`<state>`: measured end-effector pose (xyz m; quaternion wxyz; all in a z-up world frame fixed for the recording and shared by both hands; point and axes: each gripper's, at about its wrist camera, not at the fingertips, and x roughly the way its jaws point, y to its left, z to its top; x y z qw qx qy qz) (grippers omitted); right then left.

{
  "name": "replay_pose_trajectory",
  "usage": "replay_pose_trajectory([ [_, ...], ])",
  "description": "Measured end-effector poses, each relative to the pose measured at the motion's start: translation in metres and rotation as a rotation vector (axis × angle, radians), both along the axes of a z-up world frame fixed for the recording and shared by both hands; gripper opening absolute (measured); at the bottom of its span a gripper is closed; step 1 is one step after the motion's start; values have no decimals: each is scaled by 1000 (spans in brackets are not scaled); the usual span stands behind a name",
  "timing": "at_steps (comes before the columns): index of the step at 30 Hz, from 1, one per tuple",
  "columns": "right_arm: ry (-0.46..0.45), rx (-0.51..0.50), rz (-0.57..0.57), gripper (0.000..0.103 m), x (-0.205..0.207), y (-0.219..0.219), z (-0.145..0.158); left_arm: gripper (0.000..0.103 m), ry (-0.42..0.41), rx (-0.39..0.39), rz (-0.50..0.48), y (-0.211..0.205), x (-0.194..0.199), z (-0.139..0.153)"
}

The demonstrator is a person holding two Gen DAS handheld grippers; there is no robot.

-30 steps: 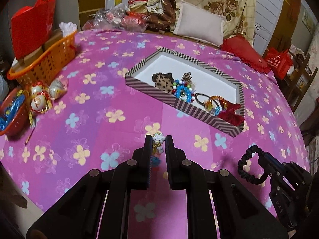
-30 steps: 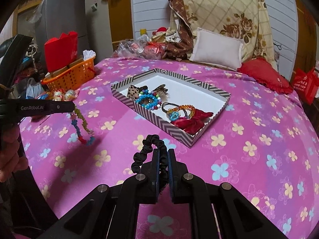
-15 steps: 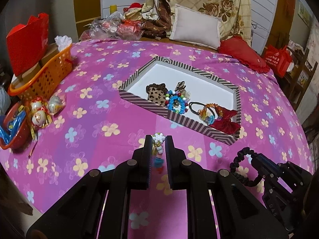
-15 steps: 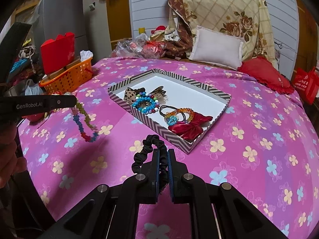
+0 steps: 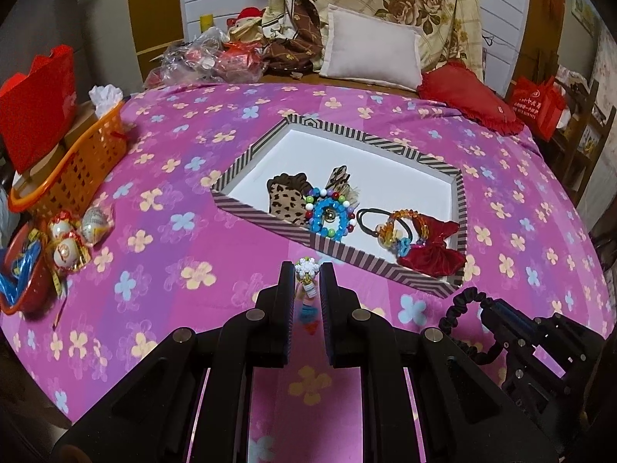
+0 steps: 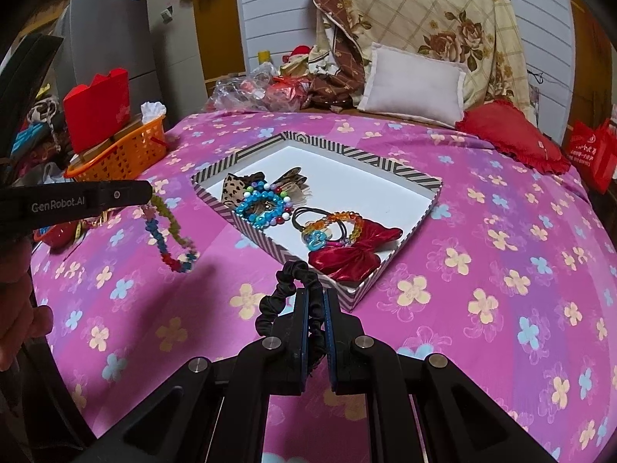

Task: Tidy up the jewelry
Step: 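Lift and carry the strand and scrunchie over the white tray, then lower the strand and scrunchie into the tray and open both tools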

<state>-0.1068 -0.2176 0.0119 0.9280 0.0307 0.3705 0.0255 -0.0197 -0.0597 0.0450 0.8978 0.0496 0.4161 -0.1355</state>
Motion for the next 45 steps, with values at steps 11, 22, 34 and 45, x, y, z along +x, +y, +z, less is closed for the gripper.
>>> replay_pose_trajectory([
  [11, 6, 61, -31, 7, 34, -24, 2, 12, -8, 23, -16, -29, 34, 9],
  [22, 40, 133, -57, 7, 86, -44, -9, 12, -4, 17, -38, -75, 82, 9],
  [34, 121, 132, -48, 7, 132, -39, -46, 12, 95, 63, 19, -72, 120, -53],
  [45, 139, 135, -64, 20, 134, -44, -57, 12, 98, 137, 63, -62, 129, -86],
])
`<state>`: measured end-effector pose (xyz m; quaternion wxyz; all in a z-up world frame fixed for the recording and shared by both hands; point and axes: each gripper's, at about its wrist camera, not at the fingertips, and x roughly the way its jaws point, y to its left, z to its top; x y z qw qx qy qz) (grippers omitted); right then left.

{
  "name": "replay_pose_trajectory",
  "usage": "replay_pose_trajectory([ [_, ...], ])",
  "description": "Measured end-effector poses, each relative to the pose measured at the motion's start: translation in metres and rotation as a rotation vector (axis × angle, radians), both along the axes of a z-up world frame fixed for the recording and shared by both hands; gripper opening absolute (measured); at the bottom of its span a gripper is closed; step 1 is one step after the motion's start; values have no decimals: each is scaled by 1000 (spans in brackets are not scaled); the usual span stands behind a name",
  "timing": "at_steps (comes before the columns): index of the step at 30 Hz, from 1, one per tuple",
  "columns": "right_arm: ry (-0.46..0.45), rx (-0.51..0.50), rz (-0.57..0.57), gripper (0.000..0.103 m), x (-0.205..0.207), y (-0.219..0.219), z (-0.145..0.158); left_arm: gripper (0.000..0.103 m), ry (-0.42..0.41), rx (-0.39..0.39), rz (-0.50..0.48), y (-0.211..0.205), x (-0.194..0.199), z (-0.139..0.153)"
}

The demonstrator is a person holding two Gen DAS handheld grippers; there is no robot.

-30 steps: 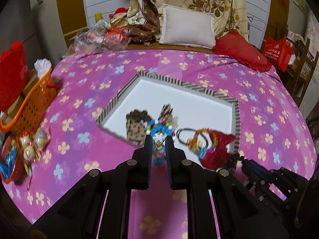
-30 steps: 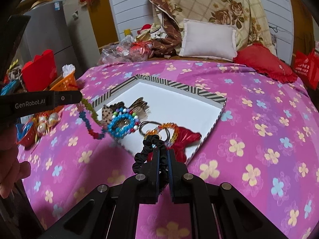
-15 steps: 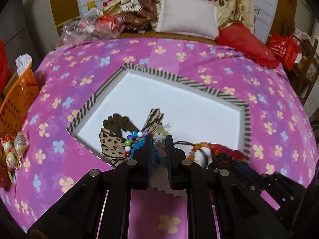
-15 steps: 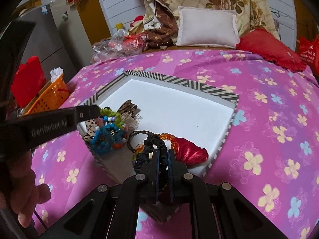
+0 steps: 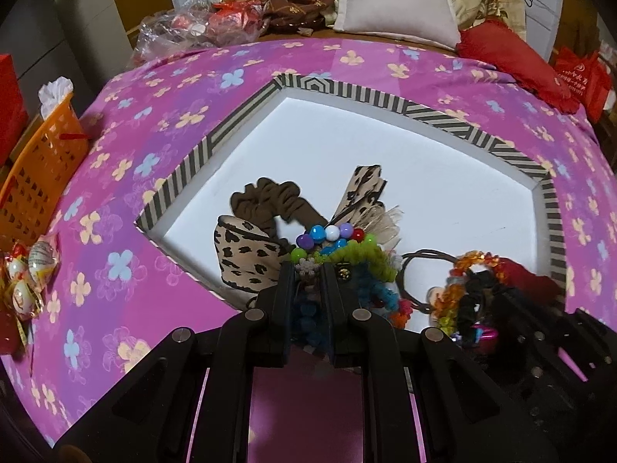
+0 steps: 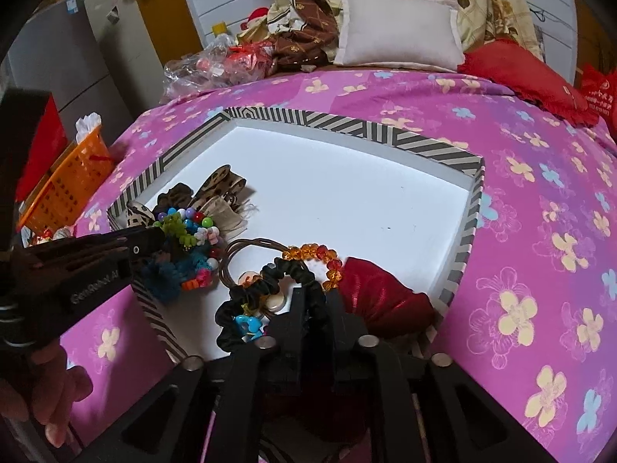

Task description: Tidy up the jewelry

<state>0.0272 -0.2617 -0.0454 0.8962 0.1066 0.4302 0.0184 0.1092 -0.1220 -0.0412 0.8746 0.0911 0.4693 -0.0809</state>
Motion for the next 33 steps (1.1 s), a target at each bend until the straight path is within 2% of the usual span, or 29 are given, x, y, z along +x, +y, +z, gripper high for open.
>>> replay_pose_trajectory([
  [2, -11, -7, -6, 36, -4, 1, 4, 13, -16, 13, 7, 0, -2, 0],
  [3, -20, -14, -10, 39, -7, 1, 7, 15, -18, 15, 10, 0, -2, 0],
  [4, -26, -17, -11, 40, -9, 2, 9, 17, -19, 13, 14, 1, -2, 0],
  [6, -32, -19, -12, 40, -14, 1, 13, 31, -13, 2, 23, 5, -3, 0],
  [9, -35, -28, -12, 40, -22, 2, 17, 45, -13, -16, 27, 9, -7, 1],
  [12, -39, -37, -24, 40, -31, 1, 20, 52, -32, -14, 24, 10, -14, 6],
  [19, -70, -47, -50, 43, -53, 5, 32, 52, -80, -12, 15, 15, -39, 21],
  [21, -84, -60, -56, 54, -60, 8, 36, 52, -103, -8, 18, 18, -46, 26],
  [22, -93, -65, -58, 66, -62, 9, 39, 52, -114, -10, 19, 20, -51, 29],
  [24, -126, -86, -59, 71, -70, 14, 46, 53, -129, -14, 20, 24, -59, 34],
  [33, -163, -138, -24, 74, -84, 29, 61, 53, -202, -20, 37, 44, -91, 51],
])
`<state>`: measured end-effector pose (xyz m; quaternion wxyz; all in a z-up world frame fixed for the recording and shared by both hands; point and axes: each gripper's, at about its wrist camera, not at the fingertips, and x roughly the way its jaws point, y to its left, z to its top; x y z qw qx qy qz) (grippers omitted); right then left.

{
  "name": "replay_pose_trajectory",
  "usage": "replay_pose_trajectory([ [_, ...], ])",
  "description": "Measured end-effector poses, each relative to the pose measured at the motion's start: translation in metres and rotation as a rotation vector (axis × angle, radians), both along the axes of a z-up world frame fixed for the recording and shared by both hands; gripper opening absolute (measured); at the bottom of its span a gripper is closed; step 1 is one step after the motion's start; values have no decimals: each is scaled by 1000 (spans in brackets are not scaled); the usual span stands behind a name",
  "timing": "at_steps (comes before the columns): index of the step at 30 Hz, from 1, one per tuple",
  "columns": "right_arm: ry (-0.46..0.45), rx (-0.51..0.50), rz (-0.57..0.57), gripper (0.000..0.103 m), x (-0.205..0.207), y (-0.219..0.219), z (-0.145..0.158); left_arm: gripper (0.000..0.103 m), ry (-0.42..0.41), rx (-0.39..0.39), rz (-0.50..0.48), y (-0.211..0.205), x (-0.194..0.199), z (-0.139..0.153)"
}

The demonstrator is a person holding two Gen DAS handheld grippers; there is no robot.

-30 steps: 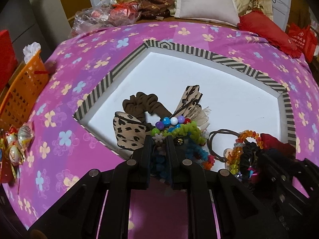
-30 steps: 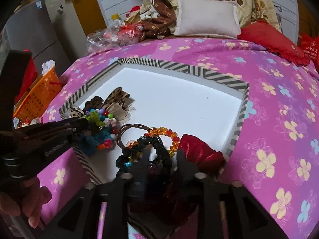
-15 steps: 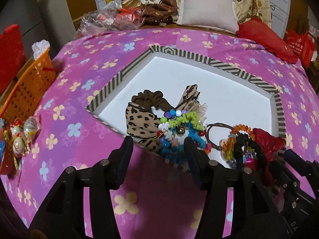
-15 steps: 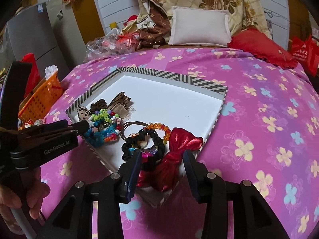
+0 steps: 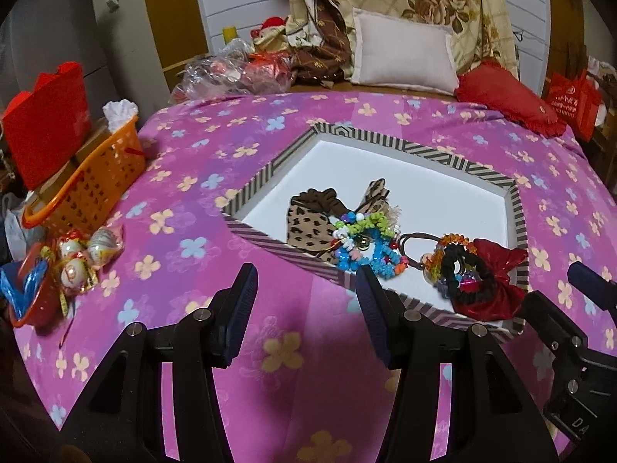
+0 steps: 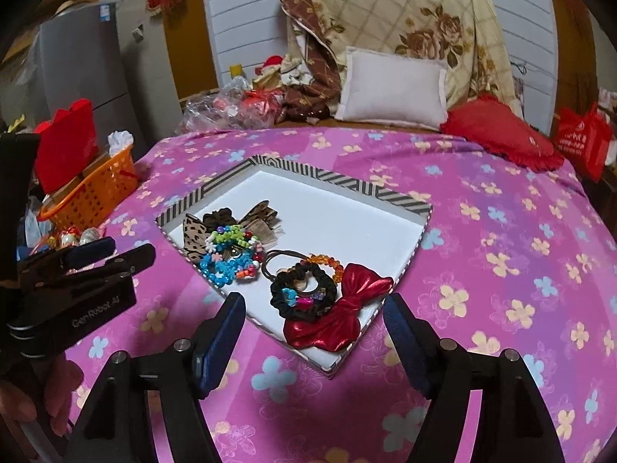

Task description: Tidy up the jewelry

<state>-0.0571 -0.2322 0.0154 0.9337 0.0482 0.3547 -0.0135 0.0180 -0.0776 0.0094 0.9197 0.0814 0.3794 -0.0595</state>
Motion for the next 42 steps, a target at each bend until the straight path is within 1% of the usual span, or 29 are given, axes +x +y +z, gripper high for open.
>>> replay_pose_trajectory([
  [2, 5, -8, -6, 78, -1, 0, -1, 53, -14, -2, 7, 5, -4, 2],
  [7, 7, -6, -27, 80, 1, -6, -4, 53, -34, -31, 16, 11, -5, 1],
  [10, 13, -18, -40, 84, 3, -8, -8, 53, -26, -27, 10, 10, -1, -2],
  [14, 26, 7, -47, 85, 6, -11, -12, 53, -45, -2, 5, 8, 0, -2],
  [17, 31, 17, -58, 85, 6, -12, -15, 53, -41, -16, 0, 9, -1, -3],
  [27, 58, 14, -89, 88, 8, -11, -23, 53, -41, -10, 11, 6, -1, -10],
  [30, 56, 17, -91, 88, 8, -11, -23, 53, -46, -22, 10, 8, -2, -10],
  [34, 50, -4, -87, 88, 7, -8, -22, 53, -45, -22, 9, 8, -2, -10],
  [42, 54, 9, -87, 88, 6, -8, -21, 53, -53, -24, 6, 8, -3, -8],
])
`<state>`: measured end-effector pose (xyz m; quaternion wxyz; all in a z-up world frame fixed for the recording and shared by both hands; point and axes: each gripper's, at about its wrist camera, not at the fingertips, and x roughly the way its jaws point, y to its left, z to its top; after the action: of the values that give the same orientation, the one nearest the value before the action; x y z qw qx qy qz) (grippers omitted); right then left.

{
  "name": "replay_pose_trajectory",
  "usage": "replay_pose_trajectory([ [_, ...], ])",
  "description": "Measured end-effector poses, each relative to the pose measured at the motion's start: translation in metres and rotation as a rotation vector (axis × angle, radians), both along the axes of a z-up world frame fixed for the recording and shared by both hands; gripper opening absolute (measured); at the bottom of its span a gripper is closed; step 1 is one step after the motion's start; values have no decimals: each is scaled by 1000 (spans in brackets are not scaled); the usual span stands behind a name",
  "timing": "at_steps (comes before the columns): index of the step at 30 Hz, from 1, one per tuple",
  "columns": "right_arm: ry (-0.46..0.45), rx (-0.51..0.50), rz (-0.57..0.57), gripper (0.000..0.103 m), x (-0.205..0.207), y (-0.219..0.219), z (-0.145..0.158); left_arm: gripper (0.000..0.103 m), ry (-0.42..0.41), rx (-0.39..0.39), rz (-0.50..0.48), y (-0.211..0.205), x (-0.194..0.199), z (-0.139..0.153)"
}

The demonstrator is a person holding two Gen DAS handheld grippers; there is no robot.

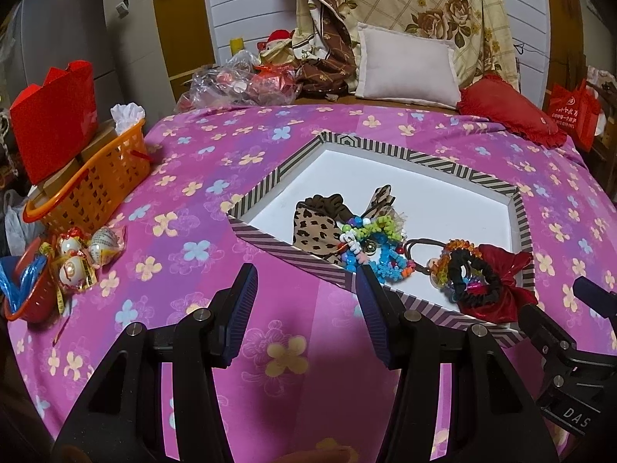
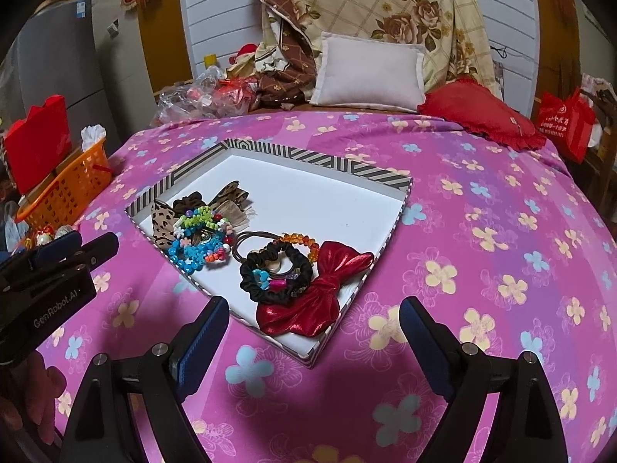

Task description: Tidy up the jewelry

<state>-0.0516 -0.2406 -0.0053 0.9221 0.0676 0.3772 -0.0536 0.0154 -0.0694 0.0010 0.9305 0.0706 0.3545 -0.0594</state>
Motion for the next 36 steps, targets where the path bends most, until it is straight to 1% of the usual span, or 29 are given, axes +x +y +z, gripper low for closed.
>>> replay_pose_trajectory([
  [16, 5, 0, 3, 89, 0, 0, 0, 53, -3, 19, -7, -7, -5, -5],
  [36, 10, -2, 2, 89, 1, -2, -2, 53, -19, 20, 4, -6, -7, -5],
])
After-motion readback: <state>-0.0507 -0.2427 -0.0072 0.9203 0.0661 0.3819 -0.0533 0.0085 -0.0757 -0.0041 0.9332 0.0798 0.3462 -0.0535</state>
